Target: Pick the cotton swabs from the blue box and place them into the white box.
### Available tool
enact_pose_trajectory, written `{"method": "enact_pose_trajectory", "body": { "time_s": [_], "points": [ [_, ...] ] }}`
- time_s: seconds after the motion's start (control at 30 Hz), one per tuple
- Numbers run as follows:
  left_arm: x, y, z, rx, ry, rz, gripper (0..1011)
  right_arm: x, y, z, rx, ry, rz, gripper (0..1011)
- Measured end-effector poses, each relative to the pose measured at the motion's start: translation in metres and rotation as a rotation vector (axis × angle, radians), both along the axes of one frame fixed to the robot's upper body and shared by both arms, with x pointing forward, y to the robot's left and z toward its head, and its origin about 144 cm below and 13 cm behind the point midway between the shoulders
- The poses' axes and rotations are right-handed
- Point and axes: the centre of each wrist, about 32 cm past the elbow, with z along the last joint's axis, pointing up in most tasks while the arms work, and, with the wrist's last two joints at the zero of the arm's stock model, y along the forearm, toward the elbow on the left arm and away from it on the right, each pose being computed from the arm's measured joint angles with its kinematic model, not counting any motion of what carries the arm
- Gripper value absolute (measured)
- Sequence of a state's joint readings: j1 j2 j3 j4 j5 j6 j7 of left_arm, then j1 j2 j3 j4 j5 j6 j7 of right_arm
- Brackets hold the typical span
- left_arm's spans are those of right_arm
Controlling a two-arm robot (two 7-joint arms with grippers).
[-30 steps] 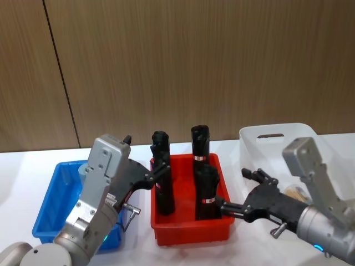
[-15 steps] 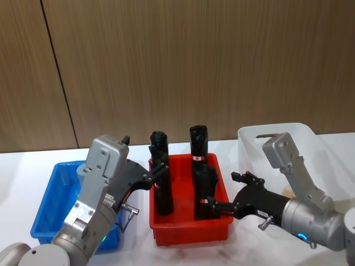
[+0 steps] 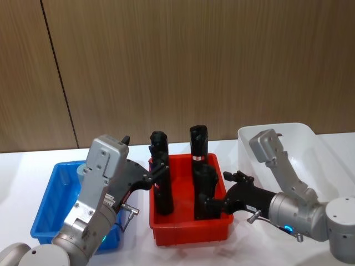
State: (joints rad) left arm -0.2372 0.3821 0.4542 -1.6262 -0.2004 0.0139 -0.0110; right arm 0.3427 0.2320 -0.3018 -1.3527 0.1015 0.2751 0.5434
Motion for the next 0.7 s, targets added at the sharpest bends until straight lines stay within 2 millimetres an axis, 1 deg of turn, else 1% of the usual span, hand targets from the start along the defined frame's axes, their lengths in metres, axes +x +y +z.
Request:
{"method": "enact_pose_trajectory", "body": {
  "time_s": [0.7],
  "points": [
    [0.0, 0.0, 0.0, 0.0, 0.0, 0.0, 1004, 0.024, 0.02, -0.004, -0.002, 0.022, -0.035, 1001]
  ]
}}
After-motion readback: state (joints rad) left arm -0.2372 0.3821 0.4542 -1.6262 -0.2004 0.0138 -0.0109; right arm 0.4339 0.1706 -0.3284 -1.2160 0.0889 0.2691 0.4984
